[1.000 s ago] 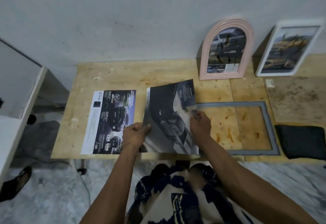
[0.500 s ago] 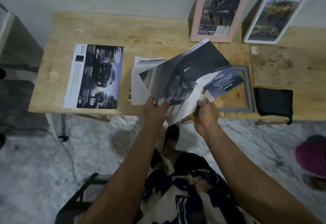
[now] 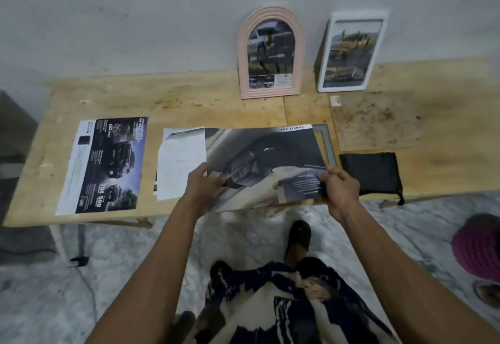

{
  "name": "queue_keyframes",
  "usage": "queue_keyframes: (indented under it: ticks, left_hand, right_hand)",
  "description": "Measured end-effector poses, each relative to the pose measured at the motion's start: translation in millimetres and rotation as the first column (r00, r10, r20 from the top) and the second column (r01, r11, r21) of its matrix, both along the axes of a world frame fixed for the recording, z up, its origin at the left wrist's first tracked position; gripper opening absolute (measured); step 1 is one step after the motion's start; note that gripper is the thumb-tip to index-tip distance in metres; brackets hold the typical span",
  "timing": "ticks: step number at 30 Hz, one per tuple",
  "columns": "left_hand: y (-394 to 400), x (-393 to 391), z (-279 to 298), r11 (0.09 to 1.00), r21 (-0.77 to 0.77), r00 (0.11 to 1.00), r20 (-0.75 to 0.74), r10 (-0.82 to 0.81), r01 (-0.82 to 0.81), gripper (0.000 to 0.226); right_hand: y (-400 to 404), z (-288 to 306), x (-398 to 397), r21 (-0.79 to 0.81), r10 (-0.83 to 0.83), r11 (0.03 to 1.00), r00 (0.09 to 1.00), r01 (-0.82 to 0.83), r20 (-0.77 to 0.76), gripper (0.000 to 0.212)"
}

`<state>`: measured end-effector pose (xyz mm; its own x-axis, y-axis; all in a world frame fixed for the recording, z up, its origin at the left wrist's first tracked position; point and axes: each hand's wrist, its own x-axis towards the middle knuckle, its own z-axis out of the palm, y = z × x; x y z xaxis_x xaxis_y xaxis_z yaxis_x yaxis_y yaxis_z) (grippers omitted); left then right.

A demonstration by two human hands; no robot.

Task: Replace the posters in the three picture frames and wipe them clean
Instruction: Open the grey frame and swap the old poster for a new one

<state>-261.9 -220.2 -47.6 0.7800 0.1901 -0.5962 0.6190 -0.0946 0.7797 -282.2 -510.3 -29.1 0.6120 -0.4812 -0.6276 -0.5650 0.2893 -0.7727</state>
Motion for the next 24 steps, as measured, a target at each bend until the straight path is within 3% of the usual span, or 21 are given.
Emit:
queue_keyframes:
  ticks: [2,5,11,17,22,24]
  left_hand:
    - [-26,4,-6,0.996,0.073,0.999,-0.016,0.05,-0.049,0.036]
    - [-61,7,-18,0.971,0.216,0.994,0.003,0.109,-0.107,0.048]
    - [-95,9,-28,0.884,0.457,0.993,-0.017,0.117,-0.096,0.053]
    - [-106,21,-18,0.836,0.548,0.999,-0.048,0.003,0.024,0.063]
    - [-98,27,-18,0.827,0.553,0.991,-0.124,-0.041,0.103,0.051]
    - [-94,27,-22,0.803,0.573,0.983,-0.163,-0.082,0.162,0.052]
  right_hand:
    - [-28,-12,3,-0.049,0.095,0.994,0.994,-0.098,-0.046,0.013]
    - [-61,-28,11,-0.117,0.192,0.972,0.977,-0.202,-0.089,0.027]
    - [-88,-39,30,-0.349,0.477,0.779,0.853,-0.521,-0.211,0.042]
    - [-90,-45,42,-0.399,0.564,0.681,0.787,-0.614,-0.25,0.034]
    - [-86,-44,52,-0.47,0.586,0.599,0.755,-0.648,-0.295,0.009]
    - [-85,-45,55,-0.491,0.603,0.553,0.73,-0.674,-0.322,0.008]
